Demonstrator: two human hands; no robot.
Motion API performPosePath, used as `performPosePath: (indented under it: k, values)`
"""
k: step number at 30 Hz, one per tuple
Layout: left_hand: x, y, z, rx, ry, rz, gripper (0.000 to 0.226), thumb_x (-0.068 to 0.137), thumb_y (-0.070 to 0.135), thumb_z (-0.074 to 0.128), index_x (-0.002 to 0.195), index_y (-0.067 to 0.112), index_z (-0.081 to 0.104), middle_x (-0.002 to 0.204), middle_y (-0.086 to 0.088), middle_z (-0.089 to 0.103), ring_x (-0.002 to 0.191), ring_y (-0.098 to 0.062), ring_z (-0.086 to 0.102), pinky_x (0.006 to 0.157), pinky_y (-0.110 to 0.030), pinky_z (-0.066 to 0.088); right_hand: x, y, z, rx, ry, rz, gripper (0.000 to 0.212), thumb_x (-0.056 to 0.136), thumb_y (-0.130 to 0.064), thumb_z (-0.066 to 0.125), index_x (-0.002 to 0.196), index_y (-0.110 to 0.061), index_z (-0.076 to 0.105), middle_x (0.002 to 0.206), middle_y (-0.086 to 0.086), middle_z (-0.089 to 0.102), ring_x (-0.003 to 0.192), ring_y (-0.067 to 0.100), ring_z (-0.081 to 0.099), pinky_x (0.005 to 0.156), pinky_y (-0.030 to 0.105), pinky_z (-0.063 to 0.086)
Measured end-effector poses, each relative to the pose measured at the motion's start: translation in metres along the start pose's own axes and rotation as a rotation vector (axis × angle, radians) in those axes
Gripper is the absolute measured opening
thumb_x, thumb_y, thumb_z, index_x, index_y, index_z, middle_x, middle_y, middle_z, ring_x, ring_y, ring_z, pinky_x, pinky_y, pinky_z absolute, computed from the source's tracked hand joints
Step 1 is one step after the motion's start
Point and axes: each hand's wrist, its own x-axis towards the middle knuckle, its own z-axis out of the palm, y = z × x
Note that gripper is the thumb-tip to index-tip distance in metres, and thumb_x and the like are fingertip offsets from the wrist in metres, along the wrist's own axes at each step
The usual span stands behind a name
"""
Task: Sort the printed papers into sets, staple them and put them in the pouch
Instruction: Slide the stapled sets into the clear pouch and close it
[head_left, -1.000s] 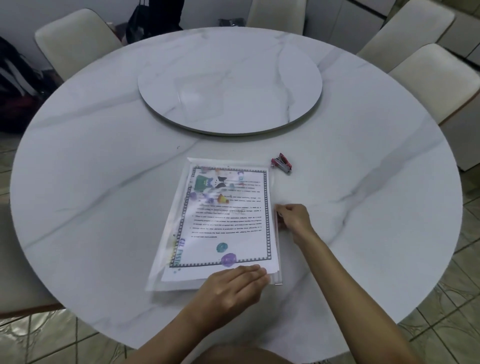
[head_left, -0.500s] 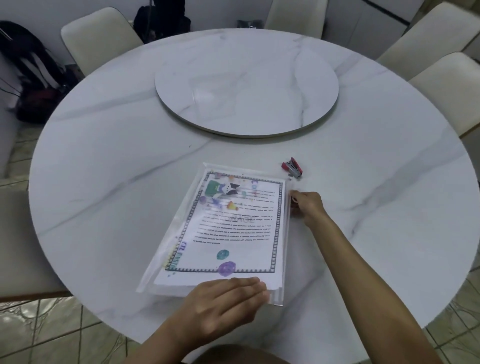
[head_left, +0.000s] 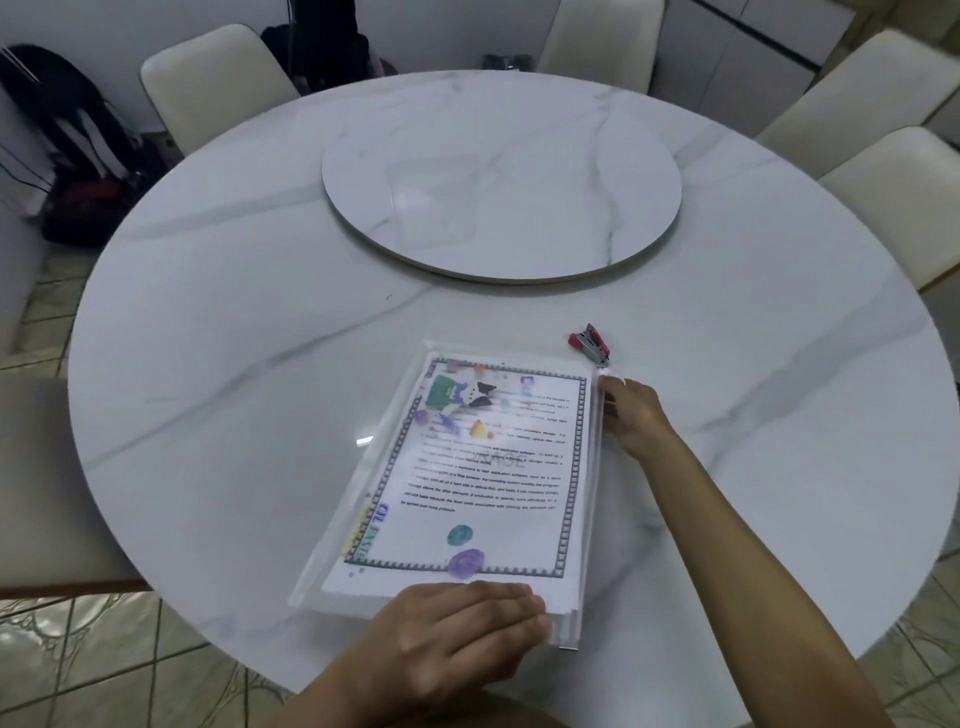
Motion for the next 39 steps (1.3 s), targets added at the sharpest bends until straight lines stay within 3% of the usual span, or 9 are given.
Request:
performPosePath:
  k: [7,13,16,20,23,29,32,35,39]
  values:
    - [-0.004,0.001,0.014,-0.024,-0.027,-0.009,0.011,0.084,0.020,0.069,0.093,0.015,0.073,0.098,0.004,0.071,0.098,-0.005,0.063,0.084,-0.022,0.051,-0.036,0.037,0.009,-0.032,-0.150,0.072,0.025,0.093,-0.002,0.045,0.115,0.000,0.056,0.100,0.016,0.067,0.087,0.029,0.065,0.077,0.037,0.055]
    - [-0.012,-0.010,0.024,-0.155,-0.065,-0.139,0.019,0.088,0.026,0.061,0.102,0.017,0.070,0.105,0.004,0.070,0.098,-0.006,0.064,0.079,-0.019,0.052,-0.053,0.035,0.005,0.075,-0.136,-0.077,0.014,0.092,-0.003,0.049,0.099,-0.008,0.059,0.086,0.007,0.069,0.067,0.017,0.068,0.053,0.026,0.056]
    - [-0.020,-0.030,0.022,-0.158,0.023,-0.426,0.026,0.094,0.029,0.047,0.117,0.023,0.057,0.116,0.005,0.063,0.106,-0.006,0.058,0.088,-0.018,0.048,-0.057,0.029,-0.006,0.116,-0.143,-0.153,0.014,0.093,-0.004,0.049,0.094,-0.011,0.061,0.085,0.004,0.071,0.068,0.014,0.070,0.056,0.025,0.056]
    - [-0.025,-0.059,0.020,-0.232,0.177,-1.144,0.050,0.089,0.020,0.058,0.135,0.024,0.040,0.135,-0.001,0.047,0.120,-0.017,0.048,0.103,-0.035,0.041,-0.062,0.021,-0.023,0.120,-0.175,-0.236,0.016,0.093,-0.005,0.047,0.098,-0.012,0.061,0.085,0.003,0.074,0.075,0.016,0.070,0.065,0.028,0.058]
    - [-0.024,-0.077,0.018,-0.373,0.193,-1.406,0.058,0.090,0.026,0.055,0.141,0.018,0.031,0.141,-0.003,0.041,0.127,-0.022,0.043,0.104,-0.037,0.037,-0.065,0.016,-0.035,0.107,-0.213,-0.273,0.018,0.095,-0.005,0.044,0.101,-0.010,0.060,0.085,0.001,0.074,0.076,0.015,0.070,0.068,0.027,0.058]
    - [-0.004,-0.068,0.030,-0.756,0.076,-1.403,0.044,0.092,0.044,0.046,0.129,0.020,0.044,0.113,-0.001,0.064,0.099,-0.018,0.064,0.090,-0.042,0.052,-0.062,0.013,-0.058,0.033,-0.214,-0.271,0.018,0.095,-0.007,0.046,0.106,-0.007,0.060,0.092,0.008,0.073,0.082,0.021,0.070,0.074,0.033,0.059]
    - [0.006,-0.061,0.051,-0.668,0.080,-1.459,0.031,0.091,0.030,0.053,0.119,0.018,0.048,0.102,-0.005,0.066,0.090,-0.019,0.066,0.083,-0.043,0.056,-0.055,0.015,-0.073,-0.156,-0.120,-0.308,0.019,0.096,-0.014,0.046,0.108,-0.006,0.059,0.100,0.009,0.071,0.089,0.024,0.068,0.080,0.038,0.057]
    - [0.013,-0.051,0.071,-0.554,0.066,-1.494,0.027,0.090,0.030,0.056,0.113,0.018,0.050,0.095,0.001,0.065,0.083,-0.011,0.064,0.071,-0.025,0.055,-0.046,0.022,-0.086,-0.400,0.004,-0.371,0.017,0.095,-0.020,0.046,0.100,-0.007,0.056,0.093,0.002,0.067,0.082,0.016,0.064,0.070,0.029,0.053]
    - [0.017,-0.045,0.093,-0.442,0.064,-1.538,0.038,0.086,0.038,0.060,0.116,0.018,0.051,0.106,-0.004,0.065,0.092,-0.018,0.064,0.080,-0.032,0.053,-0.028,0.027,-0.099,-0.574,0.099,-0.372,0.007,0.093,-0.015,0.051,0.097,-0.009,0.051,0.085,0.000,0.056,0.074,0.013,0.050,0.056,0.014,0.036]
